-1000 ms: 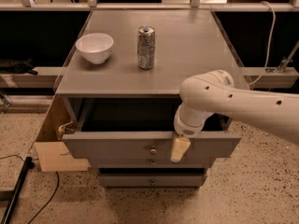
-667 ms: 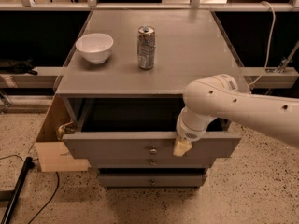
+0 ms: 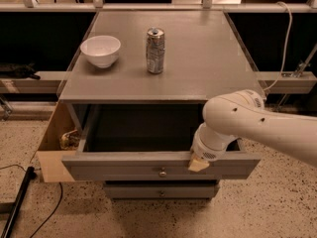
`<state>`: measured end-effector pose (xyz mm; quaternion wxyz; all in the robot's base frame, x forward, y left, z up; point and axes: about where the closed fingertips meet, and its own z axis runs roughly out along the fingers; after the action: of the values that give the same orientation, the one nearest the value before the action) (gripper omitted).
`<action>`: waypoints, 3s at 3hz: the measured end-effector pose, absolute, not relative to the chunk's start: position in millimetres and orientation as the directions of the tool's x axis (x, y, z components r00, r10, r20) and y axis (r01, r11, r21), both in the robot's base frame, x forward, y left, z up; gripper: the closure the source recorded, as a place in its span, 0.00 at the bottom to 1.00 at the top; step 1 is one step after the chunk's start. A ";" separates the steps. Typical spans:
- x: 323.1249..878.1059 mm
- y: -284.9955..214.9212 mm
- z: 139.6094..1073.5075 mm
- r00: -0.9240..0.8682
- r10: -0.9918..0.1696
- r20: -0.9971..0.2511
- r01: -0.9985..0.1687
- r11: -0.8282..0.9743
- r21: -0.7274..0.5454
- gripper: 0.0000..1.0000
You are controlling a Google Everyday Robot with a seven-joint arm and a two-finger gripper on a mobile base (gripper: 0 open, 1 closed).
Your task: Open top drawer
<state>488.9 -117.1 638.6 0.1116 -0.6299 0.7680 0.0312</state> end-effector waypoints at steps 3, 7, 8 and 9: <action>469.1 -126.0 636.3 -0.196 -0.958 -0.210 -0.971 0.219 -0.094 0.62; 469.0 -126.0 636.3 -0.196 -0.958 -0.210 -0.971 0.219 -0.094 0.18; 463.9 -127.8 636.4 -0.197 -0.958 -0.208 -0.971 0.219 -0.092 0.41; 436.4 -140.3 638.8 -0.223 -0.955 -0.195 -0.965 0.244 -0.093 0.65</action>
Offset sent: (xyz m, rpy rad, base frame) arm -0.0200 -0.0094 -0.0024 -0.0006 -0.0012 -0.0148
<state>436.4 -140.3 638.8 0.1062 -0.6143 0.7815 0.0239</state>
